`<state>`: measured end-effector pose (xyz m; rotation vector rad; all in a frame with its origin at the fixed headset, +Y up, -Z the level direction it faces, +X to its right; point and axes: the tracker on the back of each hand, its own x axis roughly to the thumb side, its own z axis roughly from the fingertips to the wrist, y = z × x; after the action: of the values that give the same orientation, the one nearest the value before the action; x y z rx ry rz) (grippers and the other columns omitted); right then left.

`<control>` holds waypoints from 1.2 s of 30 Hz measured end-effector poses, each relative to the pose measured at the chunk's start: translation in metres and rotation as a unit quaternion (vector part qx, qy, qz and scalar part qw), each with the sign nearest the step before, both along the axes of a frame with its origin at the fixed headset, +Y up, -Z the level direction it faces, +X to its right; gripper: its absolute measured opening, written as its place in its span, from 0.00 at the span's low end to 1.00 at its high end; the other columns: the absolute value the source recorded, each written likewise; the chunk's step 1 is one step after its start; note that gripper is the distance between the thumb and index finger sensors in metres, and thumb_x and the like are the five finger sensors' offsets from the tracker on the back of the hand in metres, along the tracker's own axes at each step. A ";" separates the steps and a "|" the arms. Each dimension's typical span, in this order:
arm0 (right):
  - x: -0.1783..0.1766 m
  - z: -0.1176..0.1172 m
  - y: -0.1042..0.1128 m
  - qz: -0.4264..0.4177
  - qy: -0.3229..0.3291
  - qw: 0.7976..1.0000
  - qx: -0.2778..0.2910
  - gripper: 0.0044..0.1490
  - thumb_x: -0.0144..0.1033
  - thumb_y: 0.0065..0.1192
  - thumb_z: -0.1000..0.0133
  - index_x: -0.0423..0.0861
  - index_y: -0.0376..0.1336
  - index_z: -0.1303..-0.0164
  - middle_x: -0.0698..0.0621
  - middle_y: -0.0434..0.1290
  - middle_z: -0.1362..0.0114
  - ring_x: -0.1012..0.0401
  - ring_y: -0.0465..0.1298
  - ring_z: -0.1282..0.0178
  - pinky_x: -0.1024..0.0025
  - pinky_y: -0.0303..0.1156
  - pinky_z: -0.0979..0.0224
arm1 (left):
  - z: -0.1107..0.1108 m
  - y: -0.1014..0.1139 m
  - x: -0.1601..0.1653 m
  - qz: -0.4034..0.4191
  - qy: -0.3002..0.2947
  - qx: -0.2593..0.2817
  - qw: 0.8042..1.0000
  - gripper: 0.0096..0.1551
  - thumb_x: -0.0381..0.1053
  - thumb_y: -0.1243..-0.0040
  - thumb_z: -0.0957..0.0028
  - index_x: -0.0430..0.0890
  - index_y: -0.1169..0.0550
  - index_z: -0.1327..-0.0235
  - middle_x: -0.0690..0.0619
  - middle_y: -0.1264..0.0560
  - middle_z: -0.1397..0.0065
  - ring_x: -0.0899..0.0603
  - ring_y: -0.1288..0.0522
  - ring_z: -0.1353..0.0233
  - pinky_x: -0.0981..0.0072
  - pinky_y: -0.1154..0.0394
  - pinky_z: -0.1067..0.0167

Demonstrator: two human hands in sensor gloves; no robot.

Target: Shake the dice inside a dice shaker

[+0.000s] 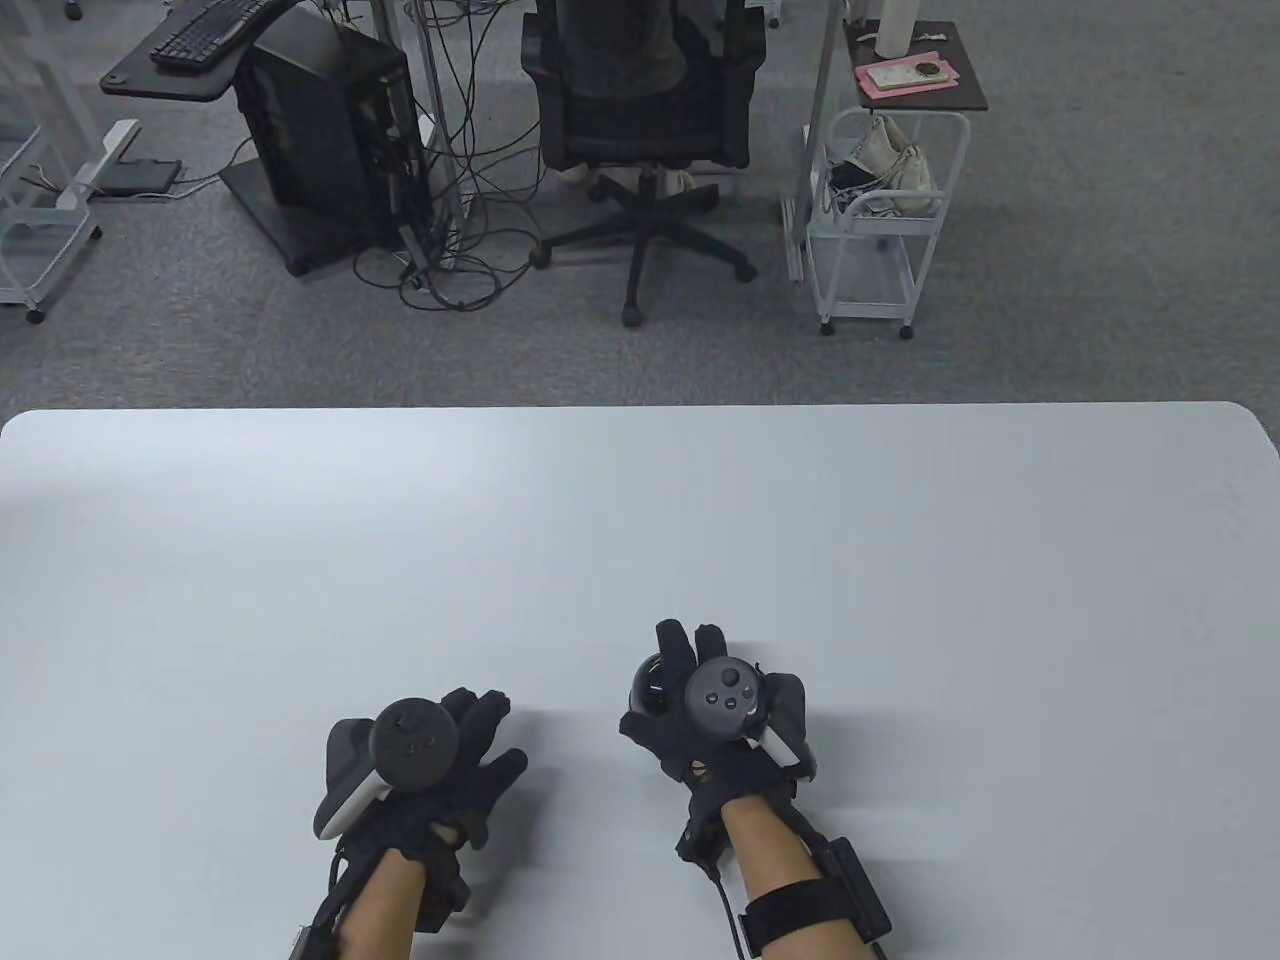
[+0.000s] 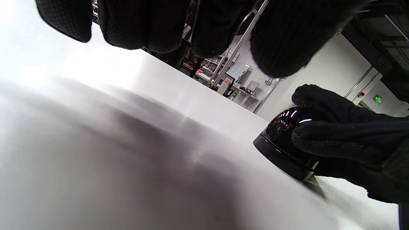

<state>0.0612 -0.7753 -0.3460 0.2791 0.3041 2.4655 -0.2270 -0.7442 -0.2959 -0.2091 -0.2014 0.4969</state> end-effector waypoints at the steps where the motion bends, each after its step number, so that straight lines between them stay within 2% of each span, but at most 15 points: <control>1: 0.000 -0.001 -0.001 -0.004 -0.003 1.000 -0.005 0.61 0.54 0.68 0.40 0.57 0.29 0.16 0.28 0.32 0.16 0.27 0.48 0.18 0.27 0.49 0.24 | 0.000 0.000 0.000 0.000 0.000 0.000 1.000 0.40 0.64 0.41 0.44 0.50 0.37 0.21 0.34 0.41 0.19 0.25 0.41 0.22 0.28 0.39 0.33; 4: 0.001 -0.001 -0.001 -0.012 -0.014 1.000 -0.010 0.56 0.51 0.70 0.40 0.58 0.36 0.15 0.29 0.35 0.16 0.28 0.51 0.18 0.29 0.49 0.24 | 0.000 0.000 0.000 -0.001 0.000 -0.002 1.000 0.40 0.64 0.41 0.44 0.50 0.37 0.21 0.34 0.41 0.19 0.25 0.41 0.22 0.28 0.39 0.33; 8: 0.001 -0.002 -0.001 -0.018 -0.021 1.000 -0.002 0.55 0.48 0.73 0.41 0.58 0.40 0.16 0.30 0.46 0.17 0.30 0.55 0.19 0.29 0.50 0.25 | 0.000 -0.001 0.001 -0.004 0.000 -0.005 1.000 0.40 0.64 0.41 0.44 0.50 0.37 0.21 0.34 0.41 0.19 0.25 0.41 0.22 0.28 0.39 0.33; 13: 0.002 -0.002 0.001 -0.021 -0.025 0.999 0.014 0.53 0.47 0.77 0.43 0.57 0.45 0.17 0.31 0.51 0.18 0.31 0.60 0.22 0.27 0.54 0.27 | 0.000 -0.001 0.001 -0.010 0.001 -0.007 1.000 0.40 0.64 0.41 0.44 0.50 0.37 0.21 0.34 0.41 0.19 0.25 0.41 0.22 0.28 0.39 0.33; 17: 0.006 -0.001 0.003 -0.022 -0.027 0.999 0.032 0.51 0.47 0.78 0.43 0.58 0.48 0.17 0.31 0.52 0.19 0.30 0.61 0.23 0.27 0.57 0.27 | 0.000 -0.001 0.001 -0.011 0.003 -0.007 1.000 0.40 0.64 0.41 0.44 0.50 0.37 0.21 0.34 0.41 0.19 0.25 0.41 0.22 0.28 0.39 0.33; 20: 0.011 0.000 0.008 -0.025 -0.035 0.997 0.062 0.49 0.46 0.78 0.43 0.60 0.50 0.18 0.32 0.52 0.19 0.31 0.60 0.23 0.28 0.65 0.29 | 0.000 -0.001 0.001 -0.010 0.004 -0.005 1.000 0.40 0.64 0.41 0.44 0.50 0.37 0.21 0.34 0.41 0.19 0.25 0.41 0.22 0.28 0.38 0.33; 23: 0.018 0.001 0.012 -0.101 -0.047 0.992 0.062 0.47 0.45 0.79 0.43 0.61 0.52 0.20 0.33 0.50 0.18 0.30 0.58 0.22 0.31 0.74 0.32 | -0.001 -0.001 0.001 -0.010 0.004 -0.003 1.000 0.40 0.64 0.41 0.44 0.50 0.37 0.21 0.34 0.41 0.19 0.25 0.41 0.22 0.28 0.38 0.33; 25: 0.021 0.001 0.012 -0.137 -0.049 0.988 0.059 0.44 0.45 0.79 0.43 0.61 0.54 0.21 0.34 0.51 0.18 0.30 0.57 0.22 0.31 0.73 0.32 | -0.001 -0.001 0.001 -0.011 0.004 -0.003 1.000 0.40 0.64 0.41 0.44 0.50 0.37 0.21 0.34 0.41 0.19 0.25 0.41 0.22 0.28 0.38 0.33; 29: 0.023 0.001 0.009 -0.137 -0.048 0.988 0.057 0.41 0.46 0.77 0.42 0.61 0.56 0.22 0.36 0.51 0.17 0.30 0.56 0.21 0.29 0.71 0.32 | -0.001 -0.001 0.001 -0.014 0.003 -0.003 1.000 0.40 0.63 0.41 0.44 0.50 0.37 0.21 0.34 0.41 0.19 0.25 0.41 0.22 0.28 0.38 0.33; 32: 0.027 0.001 0.005 -0.177 -0.062 0.981 0.053 0.39 0.47 0.75 0.41 0.60 0.56 0.22 0.36 0.51 0.17 0.30 0.56 0.21 0.28 0.70 0.32 | -0.001 -0.001 0.001 -0.014 0.003 -0.002 1.000 0.40 0.63 0.41 0.44 0.50 0.37 0.21 0.34 0.41 0.19 0.25 0.41 0.22 0.28 0.38 0.33; 36: 0.030 0.004 0.016 -0.176 -0.064 0.979 0.083 0.39 0.49 0.74 0.40 0.60 0.56 0.21 0.36 0.51 0.17 0.31 0.56 0.21 0.29 0.70 0.33 | -0.001 -0.001 0.001 -0.011 0.004 0.001 1.000 0.40 0.63 0.41 0.44 0.50 0.37 0.21 0.34 0.41 0.19 0.25 0.41 0.22 0.28 0.38 0.33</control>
<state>0.0911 -0.7596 -0.3416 0.2209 -0.0074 2.1467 -0.2264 -0.7454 -0.2967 -0.2066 -0.1913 0.4746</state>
